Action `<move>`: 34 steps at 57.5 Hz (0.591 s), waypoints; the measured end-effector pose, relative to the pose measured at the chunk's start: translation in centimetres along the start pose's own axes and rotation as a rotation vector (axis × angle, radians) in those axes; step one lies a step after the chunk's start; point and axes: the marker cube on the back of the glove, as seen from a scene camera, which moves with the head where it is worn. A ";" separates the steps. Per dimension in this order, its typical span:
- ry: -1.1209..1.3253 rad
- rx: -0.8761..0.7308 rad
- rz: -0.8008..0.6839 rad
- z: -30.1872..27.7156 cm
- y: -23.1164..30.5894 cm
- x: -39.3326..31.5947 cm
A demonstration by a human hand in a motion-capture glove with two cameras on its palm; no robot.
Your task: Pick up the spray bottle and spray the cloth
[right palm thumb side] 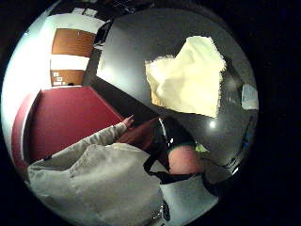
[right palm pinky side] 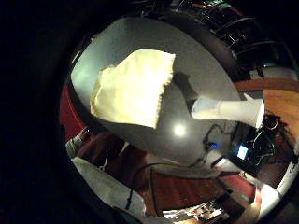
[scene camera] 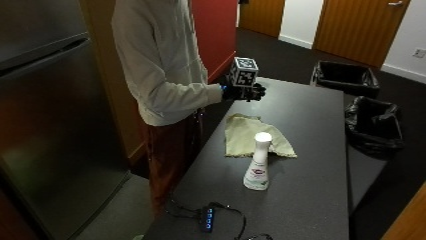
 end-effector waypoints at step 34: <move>0.000 0.148 0.136 0.4 1.3 -1.5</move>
